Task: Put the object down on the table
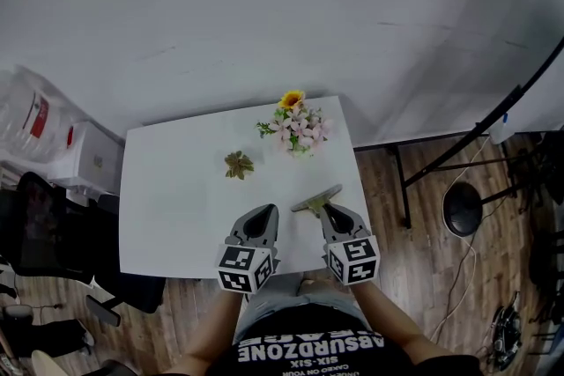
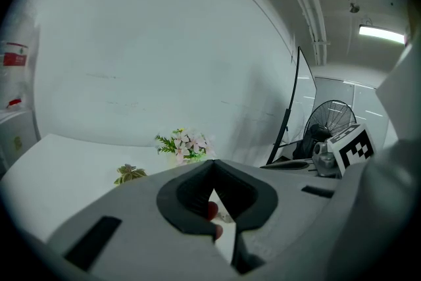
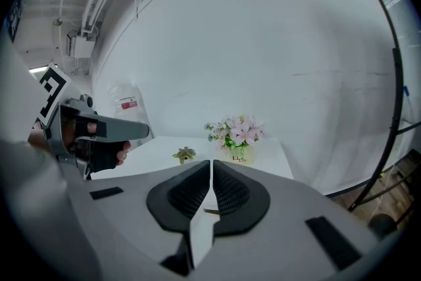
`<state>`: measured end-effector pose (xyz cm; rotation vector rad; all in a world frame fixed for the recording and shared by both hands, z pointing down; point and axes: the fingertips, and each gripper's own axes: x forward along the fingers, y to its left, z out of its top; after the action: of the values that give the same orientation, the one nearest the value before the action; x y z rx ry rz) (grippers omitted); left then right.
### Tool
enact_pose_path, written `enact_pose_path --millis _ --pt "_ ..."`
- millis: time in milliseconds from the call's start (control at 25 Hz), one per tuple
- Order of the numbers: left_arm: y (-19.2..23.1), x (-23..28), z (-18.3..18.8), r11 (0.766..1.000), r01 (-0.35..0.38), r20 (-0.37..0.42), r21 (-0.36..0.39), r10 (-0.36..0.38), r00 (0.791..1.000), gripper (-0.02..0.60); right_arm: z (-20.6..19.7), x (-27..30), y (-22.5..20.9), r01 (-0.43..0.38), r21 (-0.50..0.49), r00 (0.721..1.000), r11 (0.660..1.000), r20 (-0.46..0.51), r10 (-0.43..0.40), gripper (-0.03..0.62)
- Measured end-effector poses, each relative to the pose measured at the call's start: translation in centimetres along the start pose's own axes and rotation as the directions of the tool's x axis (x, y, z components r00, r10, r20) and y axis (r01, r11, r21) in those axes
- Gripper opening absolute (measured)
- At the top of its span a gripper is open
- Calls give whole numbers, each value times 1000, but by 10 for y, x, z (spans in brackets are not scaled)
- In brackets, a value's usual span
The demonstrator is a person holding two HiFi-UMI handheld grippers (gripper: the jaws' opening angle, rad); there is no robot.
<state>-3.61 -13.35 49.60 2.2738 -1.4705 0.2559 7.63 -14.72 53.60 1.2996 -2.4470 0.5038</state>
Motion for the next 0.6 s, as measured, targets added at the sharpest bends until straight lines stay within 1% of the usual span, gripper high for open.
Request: enact_pose_path --millis 80,240,600 --pt "-6 -3 -1 1000 -2 7 3 2 1000 5 5 -7 5 -15 -4 1000 1000 17 16 -2" --pt "-17 -11 0 1000 -2 21 10 2 1000 5 12 -20 18 -65 -13 997 998 45 65 -2" --pt "-39 -30 -1 1000 -12 49 21 11 999 5 17 -47 31 -94 -49 993 994 65 98 -3"
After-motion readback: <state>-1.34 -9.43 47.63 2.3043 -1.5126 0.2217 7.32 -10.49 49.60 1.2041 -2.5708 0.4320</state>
